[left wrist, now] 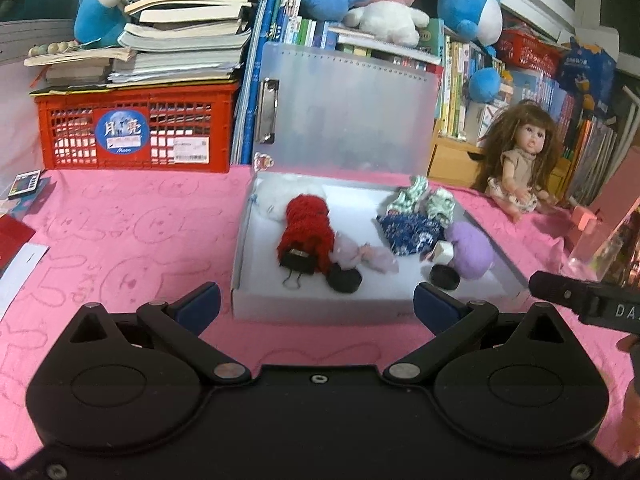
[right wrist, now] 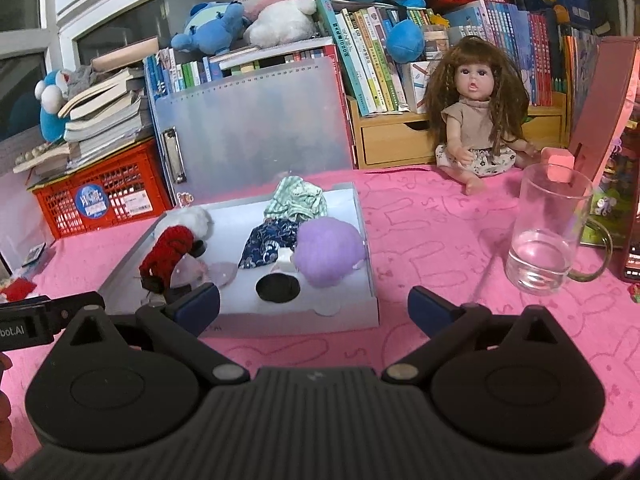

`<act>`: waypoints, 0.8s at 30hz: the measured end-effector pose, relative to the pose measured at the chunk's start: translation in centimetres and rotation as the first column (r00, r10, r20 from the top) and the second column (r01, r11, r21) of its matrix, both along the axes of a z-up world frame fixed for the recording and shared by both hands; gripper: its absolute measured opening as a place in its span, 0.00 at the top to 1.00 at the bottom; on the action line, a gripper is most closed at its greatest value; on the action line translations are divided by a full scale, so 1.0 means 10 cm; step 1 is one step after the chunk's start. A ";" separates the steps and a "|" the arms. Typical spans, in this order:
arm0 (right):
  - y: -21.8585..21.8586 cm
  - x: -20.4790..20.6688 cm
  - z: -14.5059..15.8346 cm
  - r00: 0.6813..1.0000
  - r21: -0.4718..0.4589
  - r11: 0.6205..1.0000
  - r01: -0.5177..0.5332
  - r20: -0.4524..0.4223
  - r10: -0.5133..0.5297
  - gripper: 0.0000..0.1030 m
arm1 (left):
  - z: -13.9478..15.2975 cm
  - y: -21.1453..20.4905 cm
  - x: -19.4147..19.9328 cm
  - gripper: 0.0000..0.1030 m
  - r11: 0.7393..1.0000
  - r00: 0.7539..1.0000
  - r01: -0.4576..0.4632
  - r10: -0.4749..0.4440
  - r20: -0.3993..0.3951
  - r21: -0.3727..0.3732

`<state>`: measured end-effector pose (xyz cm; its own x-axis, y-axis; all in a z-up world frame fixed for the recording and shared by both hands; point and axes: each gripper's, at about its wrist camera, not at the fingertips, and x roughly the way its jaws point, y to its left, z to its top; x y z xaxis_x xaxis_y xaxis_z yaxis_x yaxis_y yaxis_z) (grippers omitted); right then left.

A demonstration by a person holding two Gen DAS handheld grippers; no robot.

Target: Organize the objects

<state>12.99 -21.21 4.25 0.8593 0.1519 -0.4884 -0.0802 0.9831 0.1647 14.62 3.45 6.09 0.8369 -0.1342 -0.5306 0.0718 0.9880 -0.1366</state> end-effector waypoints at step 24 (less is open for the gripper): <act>0.26 -0.08 -0.43 0.997 -0.121 0.992 -0.023 -0.078 0.013 0.00 | -0.50 -0.05 -0.07 0.00 0.992 0.993 -0.048 0.060 -0.100 0.120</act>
